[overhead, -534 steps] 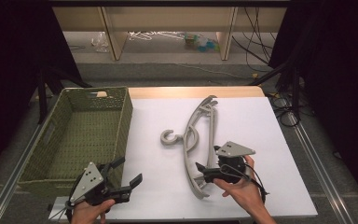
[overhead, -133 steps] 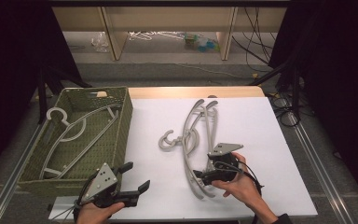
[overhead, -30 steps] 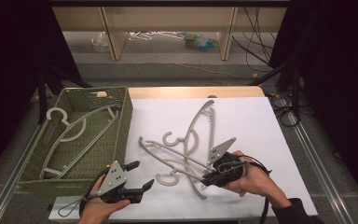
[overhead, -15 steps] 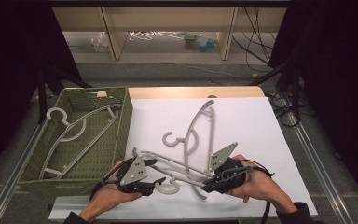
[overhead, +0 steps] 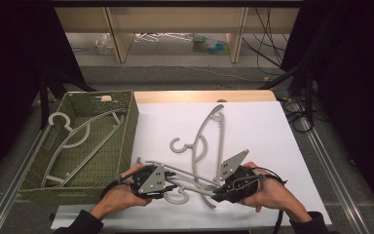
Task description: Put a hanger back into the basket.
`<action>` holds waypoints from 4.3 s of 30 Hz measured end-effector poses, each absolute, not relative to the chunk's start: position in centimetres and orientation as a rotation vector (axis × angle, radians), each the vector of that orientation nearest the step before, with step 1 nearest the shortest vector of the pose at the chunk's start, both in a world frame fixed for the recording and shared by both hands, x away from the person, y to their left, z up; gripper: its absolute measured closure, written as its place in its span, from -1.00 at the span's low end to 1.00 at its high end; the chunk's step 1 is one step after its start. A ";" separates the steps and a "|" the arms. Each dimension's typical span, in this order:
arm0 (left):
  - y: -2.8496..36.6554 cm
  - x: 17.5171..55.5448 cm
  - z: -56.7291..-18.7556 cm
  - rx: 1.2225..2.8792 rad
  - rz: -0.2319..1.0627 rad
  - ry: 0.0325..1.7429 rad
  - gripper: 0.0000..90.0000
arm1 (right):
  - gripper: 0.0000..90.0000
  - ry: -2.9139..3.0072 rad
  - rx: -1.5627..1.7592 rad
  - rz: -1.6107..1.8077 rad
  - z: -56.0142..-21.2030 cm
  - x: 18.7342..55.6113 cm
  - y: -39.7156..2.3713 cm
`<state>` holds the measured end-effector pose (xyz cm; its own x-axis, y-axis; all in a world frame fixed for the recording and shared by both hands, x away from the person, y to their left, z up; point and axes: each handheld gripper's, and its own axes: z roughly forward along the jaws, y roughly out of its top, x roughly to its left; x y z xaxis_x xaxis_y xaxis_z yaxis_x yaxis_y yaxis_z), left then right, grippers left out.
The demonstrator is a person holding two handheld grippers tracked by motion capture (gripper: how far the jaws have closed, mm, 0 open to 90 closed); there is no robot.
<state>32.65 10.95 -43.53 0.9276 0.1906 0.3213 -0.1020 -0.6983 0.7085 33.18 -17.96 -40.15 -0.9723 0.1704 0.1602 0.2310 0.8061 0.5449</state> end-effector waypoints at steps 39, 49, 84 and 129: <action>12.2 34.2 -39.4 2.101 0.253 0.573 0.76 | -0.33 -2.873 -0.879 -1.693 -36.3 34.5 -20.9; 13.7 35.0 -38.0 2.004 0.219 0.727 0.76 | -0.33 -2.883 -0.807 -1.655 -37.6 32.3 -20.3; 24.4 36.7 -26.5 1.724 0.490 0.880 0.76 | -0.36 -2.872 -0.883 -1.510 -41.3 32.3 -21.2; 37.1 38.5 -35.0 1.811 0.660 1.103 0.76 | -0.39 -2.854 -0.916 -1.479 -41.9 32.8 -21.3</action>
<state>38.51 37.08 -35.02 0.4620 0.8868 -0.0059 0.4136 -0.2096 0.8860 32.75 -21.32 -41.86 -0.8312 0.5517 0.0693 0.3747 0.4638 0.8028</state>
